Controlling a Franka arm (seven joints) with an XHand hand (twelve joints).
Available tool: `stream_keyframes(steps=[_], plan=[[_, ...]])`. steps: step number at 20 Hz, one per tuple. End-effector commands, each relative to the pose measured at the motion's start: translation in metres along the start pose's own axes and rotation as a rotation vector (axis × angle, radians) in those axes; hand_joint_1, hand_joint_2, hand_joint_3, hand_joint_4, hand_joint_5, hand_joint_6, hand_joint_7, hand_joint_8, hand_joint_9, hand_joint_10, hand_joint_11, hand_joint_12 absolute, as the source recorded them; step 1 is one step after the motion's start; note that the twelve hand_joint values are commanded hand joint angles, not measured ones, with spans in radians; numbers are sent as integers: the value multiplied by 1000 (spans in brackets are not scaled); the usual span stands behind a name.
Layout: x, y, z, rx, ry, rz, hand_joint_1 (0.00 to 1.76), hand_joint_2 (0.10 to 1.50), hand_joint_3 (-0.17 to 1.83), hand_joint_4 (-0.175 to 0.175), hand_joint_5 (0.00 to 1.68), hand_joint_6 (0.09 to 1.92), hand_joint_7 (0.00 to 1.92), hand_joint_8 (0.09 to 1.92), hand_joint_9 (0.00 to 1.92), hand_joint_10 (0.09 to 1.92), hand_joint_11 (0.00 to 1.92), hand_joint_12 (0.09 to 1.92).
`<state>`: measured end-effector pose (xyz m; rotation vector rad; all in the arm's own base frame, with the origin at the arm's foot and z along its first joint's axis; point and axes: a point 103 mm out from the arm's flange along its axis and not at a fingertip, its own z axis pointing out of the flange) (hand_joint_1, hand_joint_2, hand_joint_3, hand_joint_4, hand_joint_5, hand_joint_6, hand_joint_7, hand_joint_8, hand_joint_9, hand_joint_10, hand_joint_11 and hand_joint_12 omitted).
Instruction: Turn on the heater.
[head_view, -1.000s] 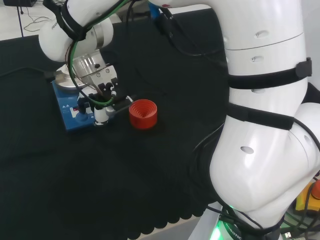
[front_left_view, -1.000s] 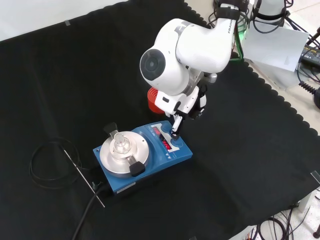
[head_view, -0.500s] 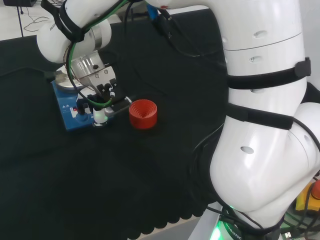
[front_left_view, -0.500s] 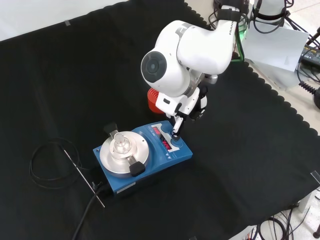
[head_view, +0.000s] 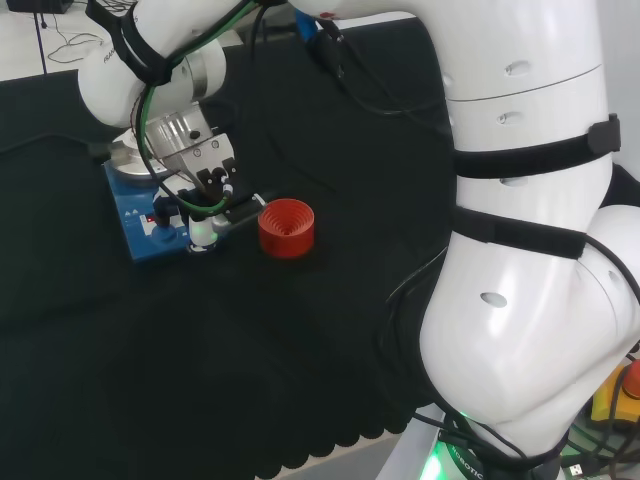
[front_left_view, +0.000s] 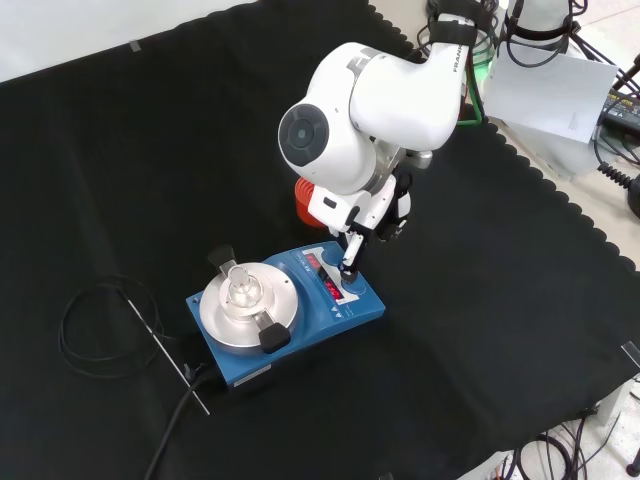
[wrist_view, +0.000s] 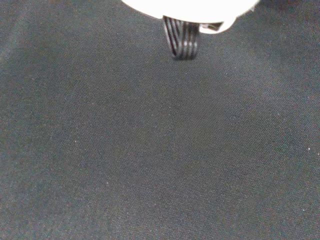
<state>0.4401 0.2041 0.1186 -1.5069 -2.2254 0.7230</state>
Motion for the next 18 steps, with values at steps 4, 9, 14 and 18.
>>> stream_keyframes(steps=[4,9,14,18], plan=[[1,1,3,4,1,-1,1404,708,1031,-36,263,602,1391,1688,1447,1492,1017,1330],[2,-5,-6,-18,4,-2,1404,708,1032,-36,262,605,1390,1689,1447,1492,1018,1330],[0,-17,-24,-57,6,5,1404,707,1033,-36,262,608,1390,1689,1447,1492,1019,1330],[0,-26,-31,-74,4,9,1403,707,1034,-36,261,610,1390,1690,1447,1492,1019,1330]])
